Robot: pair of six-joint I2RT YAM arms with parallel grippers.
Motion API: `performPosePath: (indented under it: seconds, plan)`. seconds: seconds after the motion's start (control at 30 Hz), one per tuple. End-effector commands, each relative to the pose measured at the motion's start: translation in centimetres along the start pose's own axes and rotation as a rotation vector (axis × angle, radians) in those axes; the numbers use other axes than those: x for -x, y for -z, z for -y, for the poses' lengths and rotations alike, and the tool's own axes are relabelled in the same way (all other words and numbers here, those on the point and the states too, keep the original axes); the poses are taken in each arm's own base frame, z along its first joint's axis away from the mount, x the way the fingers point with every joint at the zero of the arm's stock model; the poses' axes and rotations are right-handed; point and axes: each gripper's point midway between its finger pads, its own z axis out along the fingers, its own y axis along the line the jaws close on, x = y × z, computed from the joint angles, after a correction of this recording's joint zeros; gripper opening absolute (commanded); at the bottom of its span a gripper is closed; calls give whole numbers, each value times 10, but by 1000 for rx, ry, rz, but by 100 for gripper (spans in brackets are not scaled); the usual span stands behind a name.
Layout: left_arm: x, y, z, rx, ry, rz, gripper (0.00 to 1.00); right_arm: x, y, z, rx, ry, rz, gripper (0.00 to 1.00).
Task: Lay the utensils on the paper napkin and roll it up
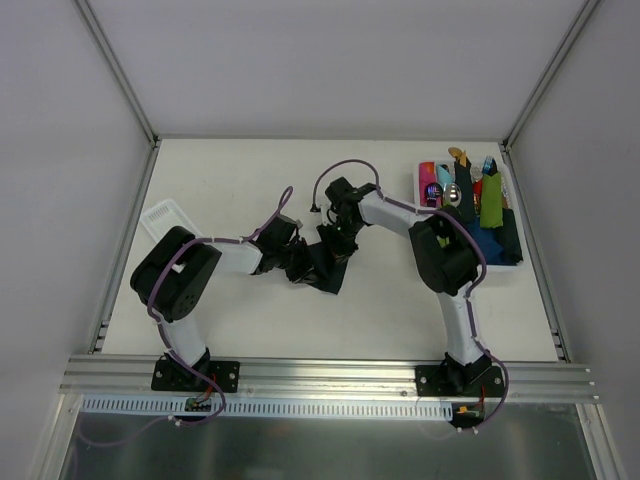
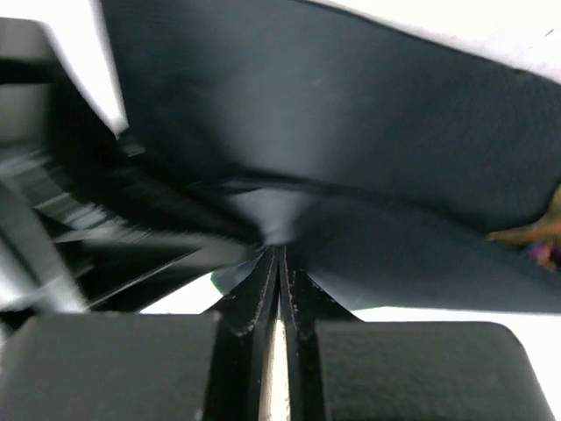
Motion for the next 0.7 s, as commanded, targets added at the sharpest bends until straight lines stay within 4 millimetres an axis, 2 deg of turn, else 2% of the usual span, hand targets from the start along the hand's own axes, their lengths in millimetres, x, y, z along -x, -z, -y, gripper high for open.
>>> performPosePath:
  seconds: [0.0,0.1,0.37,0.67]
  plan:
    - [-18,-9,-68,243,25,-16,0,-4,-7,18,-50,9,-64,3]
    - [-19,-8,-70,247,27,-15,0,6,-8,29,-63,-6,-57,3]
    - [-23,-7,-77,263,36,-17,0,37,8,45,-81,-3,0,4]
    - [-23,-6,-80,276,57,-7,0,54,20,60,-124,30,20,5]
